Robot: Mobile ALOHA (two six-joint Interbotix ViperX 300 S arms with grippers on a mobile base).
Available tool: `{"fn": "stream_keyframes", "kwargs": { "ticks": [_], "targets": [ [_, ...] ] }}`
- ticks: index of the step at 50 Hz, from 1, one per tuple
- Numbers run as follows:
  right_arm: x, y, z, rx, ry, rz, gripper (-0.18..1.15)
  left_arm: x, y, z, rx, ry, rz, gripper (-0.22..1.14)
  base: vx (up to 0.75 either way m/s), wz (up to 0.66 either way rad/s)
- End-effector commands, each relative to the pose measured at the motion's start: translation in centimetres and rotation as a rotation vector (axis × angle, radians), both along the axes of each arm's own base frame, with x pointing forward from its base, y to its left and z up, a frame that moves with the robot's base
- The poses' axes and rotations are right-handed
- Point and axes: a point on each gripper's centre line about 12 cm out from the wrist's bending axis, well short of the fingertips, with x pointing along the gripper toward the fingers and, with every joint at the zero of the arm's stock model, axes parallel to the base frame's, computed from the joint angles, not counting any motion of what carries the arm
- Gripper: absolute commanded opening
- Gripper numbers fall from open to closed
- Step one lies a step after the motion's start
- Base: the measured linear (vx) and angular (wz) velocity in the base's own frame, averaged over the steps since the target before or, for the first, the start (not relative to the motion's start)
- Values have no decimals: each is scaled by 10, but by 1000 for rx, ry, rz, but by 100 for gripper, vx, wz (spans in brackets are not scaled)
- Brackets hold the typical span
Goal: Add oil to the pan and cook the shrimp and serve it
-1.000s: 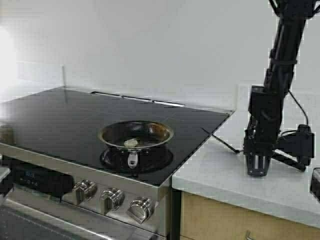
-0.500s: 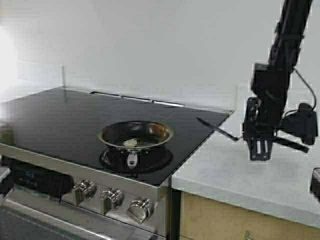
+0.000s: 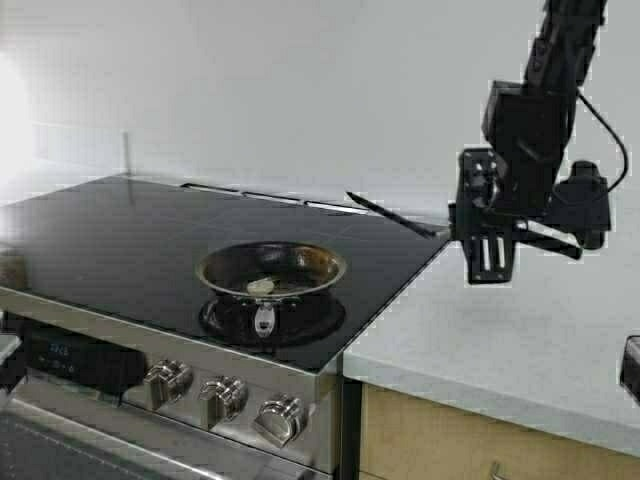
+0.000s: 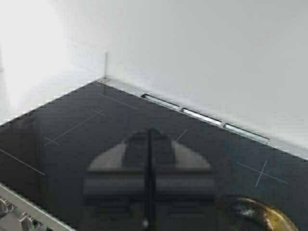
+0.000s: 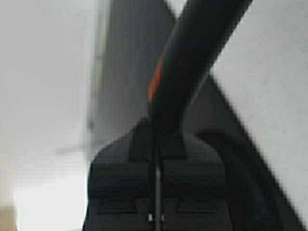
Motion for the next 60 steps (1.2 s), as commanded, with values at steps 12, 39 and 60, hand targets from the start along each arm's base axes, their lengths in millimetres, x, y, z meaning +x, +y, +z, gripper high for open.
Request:
{"fn": "stream_keyframes", "kwargs": {
  "ticks": [12, 39, 60],
  "targets": [
    [1, 30, 73, -250, -251, 212, 9, 4, 0, -2, 6, 17, 2, 3, 0, 0],
    [3, 53, 167, -898, -355, 607, 9, 7, 0, -10, 7, 54, 2, 3, 0, 0],
    [-6, 47, 179, -1168, -407, 681, 9, 21, -11, -32, -9, 200, -50, 14, 0, 0]
  ]
}}
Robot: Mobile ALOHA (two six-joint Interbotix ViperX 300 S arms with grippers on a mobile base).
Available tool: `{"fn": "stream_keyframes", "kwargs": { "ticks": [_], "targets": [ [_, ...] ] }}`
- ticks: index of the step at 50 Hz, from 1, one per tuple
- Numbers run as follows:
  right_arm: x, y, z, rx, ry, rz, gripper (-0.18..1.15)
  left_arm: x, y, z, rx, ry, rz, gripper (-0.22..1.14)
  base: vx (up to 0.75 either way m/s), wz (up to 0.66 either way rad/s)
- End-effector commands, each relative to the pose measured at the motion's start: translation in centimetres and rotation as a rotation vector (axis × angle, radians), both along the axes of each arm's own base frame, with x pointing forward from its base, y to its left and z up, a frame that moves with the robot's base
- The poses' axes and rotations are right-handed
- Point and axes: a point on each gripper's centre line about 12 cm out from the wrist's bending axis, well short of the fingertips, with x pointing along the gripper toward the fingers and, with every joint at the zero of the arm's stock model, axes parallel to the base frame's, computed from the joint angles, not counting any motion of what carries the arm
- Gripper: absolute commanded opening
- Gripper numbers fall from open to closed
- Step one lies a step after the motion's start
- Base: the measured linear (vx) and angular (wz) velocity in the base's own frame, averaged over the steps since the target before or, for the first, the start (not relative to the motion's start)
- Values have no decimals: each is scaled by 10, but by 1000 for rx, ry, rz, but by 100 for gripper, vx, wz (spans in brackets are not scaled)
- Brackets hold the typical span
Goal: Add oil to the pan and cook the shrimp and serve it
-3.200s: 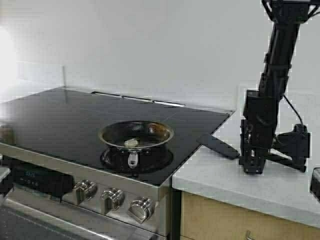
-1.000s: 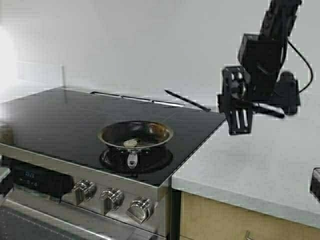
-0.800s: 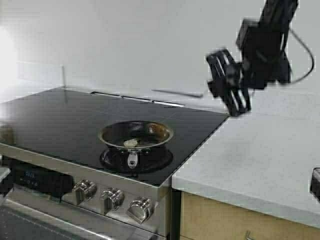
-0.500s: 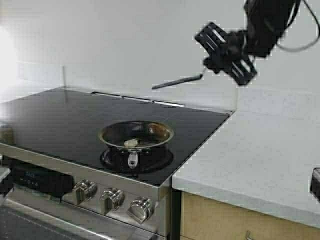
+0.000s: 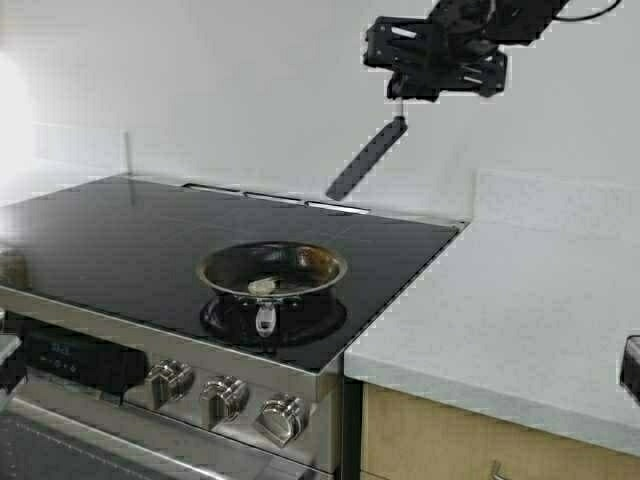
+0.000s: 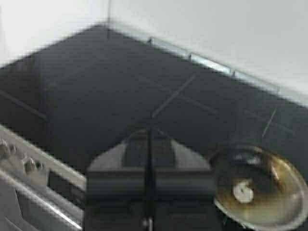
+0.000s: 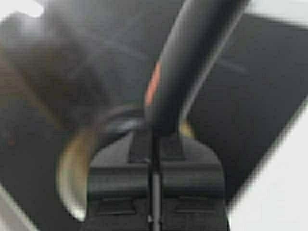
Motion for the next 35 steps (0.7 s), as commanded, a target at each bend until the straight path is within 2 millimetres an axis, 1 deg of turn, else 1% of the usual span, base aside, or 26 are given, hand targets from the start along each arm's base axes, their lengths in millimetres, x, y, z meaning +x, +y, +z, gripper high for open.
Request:
{"fn": "stream_keyframes", "kwargs": {
  "ticks": [1, 4, 6, 11, 13, 15, 20, 25, 30, 35],
  "targets": [
    [-1, -7, 18, 37, -73, -46, 9, 7, -11, 1, 13, 16, -52, 18, 0, 0],
    [-3, -13, 17, 60, -93, -86, 9, 11, -13, -4, 20, 44, -66, 36, 0, 0],
    [-5, -17, 16, 71, -106, -109, 9, 14, -14, -7, 19, 63, -69, 52, 0, 0],
    [-11, -25, 10, 84, -134, -148, 9, 23, -15, -18, 18, 123, -68, 96, 0, 0],
    [-12, -27, 9, 84, -141, -153, 9, 28, -16, -23, 20, 153, -70, 108, 0, 0],
    [-13, -28, 7, 84, -143, -157, 9, 33, -18, -28, 23, 180, -78, 110, 0, 0],
    [-15, -29, 4, 80, -139, -159, 9, 48, -26, -46, 32, 261, -105, 100, 0, 0],
    [-14, -29, 2, 77, -133, -160, 9, 65, -35, -67, 42, 354, -129, 101, 0, 0],
    [-14, -29, -1, 76, -129, -160, 9, 72, -42, -84, 35, 412, -146, 102, 0, 0],
    [-14, -29, -2, 75, -126, -161, 9, 76, -51, -93, -7, 426, -154, 102, 0, 0]
  ]
}}
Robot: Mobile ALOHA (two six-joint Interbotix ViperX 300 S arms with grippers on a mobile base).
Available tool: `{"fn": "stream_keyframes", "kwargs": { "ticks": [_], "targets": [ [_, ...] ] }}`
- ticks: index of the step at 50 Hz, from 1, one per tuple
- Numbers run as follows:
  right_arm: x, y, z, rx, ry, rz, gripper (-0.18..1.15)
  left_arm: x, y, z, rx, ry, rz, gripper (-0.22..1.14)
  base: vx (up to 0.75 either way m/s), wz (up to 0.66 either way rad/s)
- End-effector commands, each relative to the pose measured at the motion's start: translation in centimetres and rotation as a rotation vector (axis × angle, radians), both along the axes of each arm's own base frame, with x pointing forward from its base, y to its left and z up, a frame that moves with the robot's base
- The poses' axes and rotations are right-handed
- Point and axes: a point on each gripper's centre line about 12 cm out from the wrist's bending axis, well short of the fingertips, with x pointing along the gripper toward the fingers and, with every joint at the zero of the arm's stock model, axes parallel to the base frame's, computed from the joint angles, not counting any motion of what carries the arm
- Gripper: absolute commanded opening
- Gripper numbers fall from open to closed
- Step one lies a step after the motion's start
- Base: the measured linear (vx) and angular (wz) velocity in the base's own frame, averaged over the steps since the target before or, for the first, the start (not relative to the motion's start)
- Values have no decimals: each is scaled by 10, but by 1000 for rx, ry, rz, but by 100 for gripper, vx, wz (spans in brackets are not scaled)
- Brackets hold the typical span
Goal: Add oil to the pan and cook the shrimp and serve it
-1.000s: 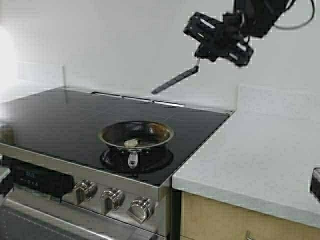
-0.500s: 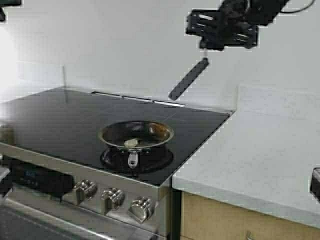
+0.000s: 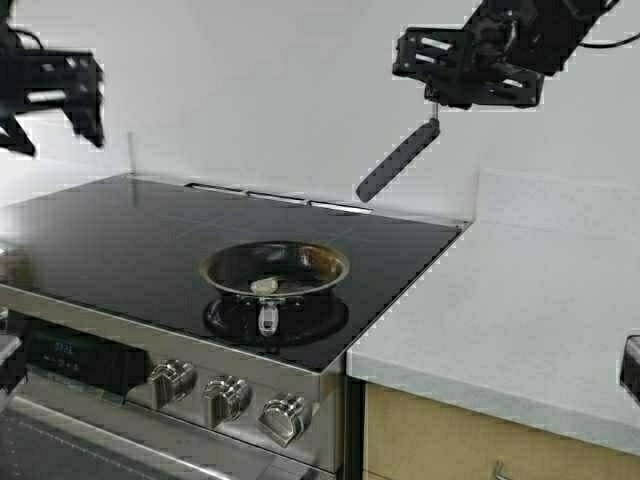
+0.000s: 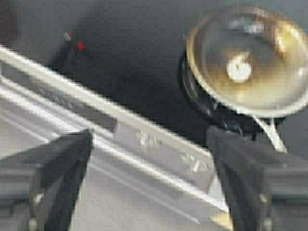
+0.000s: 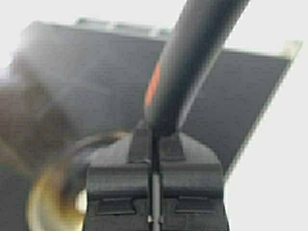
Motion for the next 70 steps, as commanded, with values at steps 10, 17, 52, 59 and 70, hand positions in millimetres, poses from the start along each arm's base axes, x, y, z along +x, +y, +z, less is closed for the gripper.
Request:
{"fn": "stream_keyframes", "kwargs": {
  "ticks": [10, 17, 52, 59, 70],
  "targets": [
    [3, 0, 7, 34, -40, -14, 9, 27, -26, -21, -165, -46, 18, 102, 0, 0],
    [3, 0, 4, 51, -33, -21, 9, 37, -33, -50, -237, -46, 19, 101, 0, 0],
    [3, -1, 0, 50, -28, -24, 9, 79, -90, -185, -811, 128, -95, 101, 0, 0],
    [3, -1, 0, 50, -28, -24, 9, 89, -98, -200, -886, 179, -100, 101, 0, 0],
    [3, -1, 0, 51, -27, -24, 9, 98, -126, -220, -977, 273, -155, 101, 0, 0]
  ]
}}
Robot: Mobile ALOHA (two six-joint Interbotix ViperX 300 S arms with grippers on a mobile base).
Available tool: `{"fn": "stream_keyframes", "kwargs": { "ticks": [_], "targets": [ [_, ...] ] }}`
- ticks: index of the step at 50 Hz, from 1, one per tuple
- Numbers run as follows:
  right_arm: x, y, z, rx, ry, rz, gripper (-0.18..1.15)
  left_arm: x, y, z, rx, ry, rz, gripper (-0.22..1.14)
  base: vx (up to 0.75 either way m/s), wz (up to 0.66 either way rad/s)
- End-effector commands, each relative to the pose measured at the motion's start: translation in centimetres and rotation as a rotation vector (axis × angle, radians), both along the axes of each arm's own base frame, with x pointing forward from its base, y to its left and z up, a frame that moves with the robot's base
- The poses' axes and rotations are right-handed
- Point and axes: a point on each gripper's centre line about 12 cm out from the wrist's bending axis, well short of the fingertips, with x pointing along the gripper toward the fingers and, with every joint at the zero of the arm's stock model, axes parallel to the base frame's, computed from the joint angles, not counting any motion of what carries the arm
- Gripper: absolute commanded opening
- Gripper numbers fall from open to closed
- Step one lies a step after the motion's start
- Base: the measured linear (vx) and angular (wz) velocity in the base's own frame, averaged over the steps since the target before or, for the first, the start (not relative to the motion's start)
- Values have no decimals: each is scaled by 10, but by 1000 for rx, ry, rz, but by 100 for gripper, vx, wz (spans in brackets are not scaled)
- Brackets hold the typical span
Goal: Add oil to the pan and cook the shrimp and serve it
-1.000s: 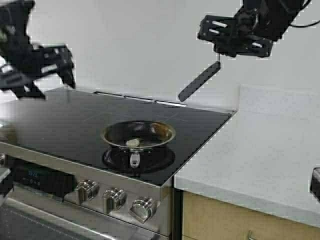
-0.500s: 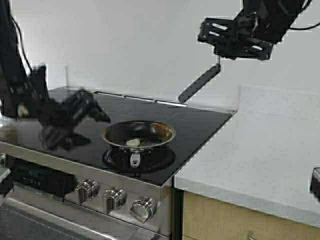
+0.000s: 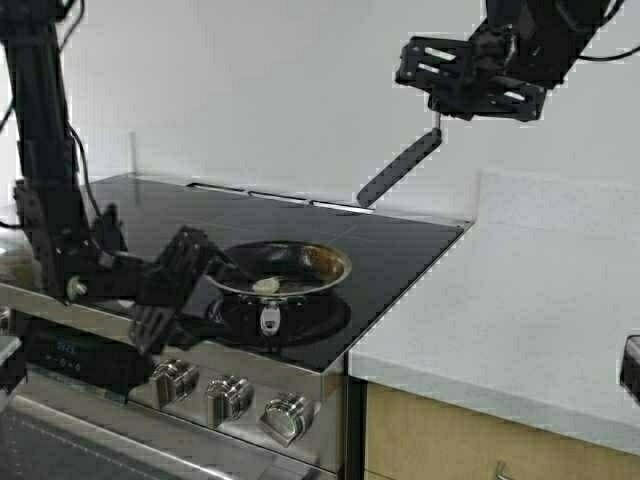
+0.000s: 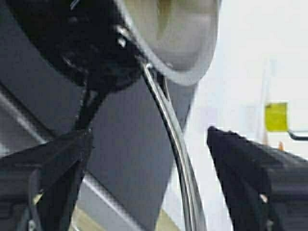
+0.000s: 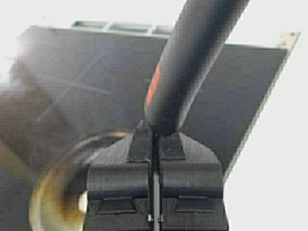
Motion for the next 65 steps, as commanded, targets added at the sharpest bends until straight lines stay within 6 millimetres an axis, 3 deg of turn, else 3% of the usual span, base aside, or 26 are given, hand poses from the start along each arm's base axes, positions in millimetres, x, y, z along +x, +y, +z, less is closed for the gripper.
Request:
{"fn": "stream_keyframes", "kwargs": {
  "ticks": [1, 19, 45, 51, 60, 62, 65],
  "targets": [
    [2, 1, 10, 13, -35, -1, 9, 9, -23, 1, -53, -14, -60, 101, 0, 0],
    [1, 1, 8, 11, -31, -1, 9, 18, -61, -6, -153, 31, -99, 101, 0, 0],
    [0, 0, 11, 14, -38, -2, 9, 32, -75, 2, -270, 62, -87, 96, 0, 0],
    [1, 1, 12, 16, -40, -1, 9, 32, -77, 2, -299, 99, -78, 70, 0, 0],
    [1, 1, 12, 19, -39, -5, 9, 28, -75, 1, -313, 133, -63, -8, 0, 0],
    [2, 1, 11, 20, -35, -6, 9, 27, -74, 2, -312, 133, -61, -12, 0, 0],
    [1, 0, 9, 22, -29, -9, 9, 25, -73, 2, -311, 137, -60, -3, 0, 0]
  ]
}}
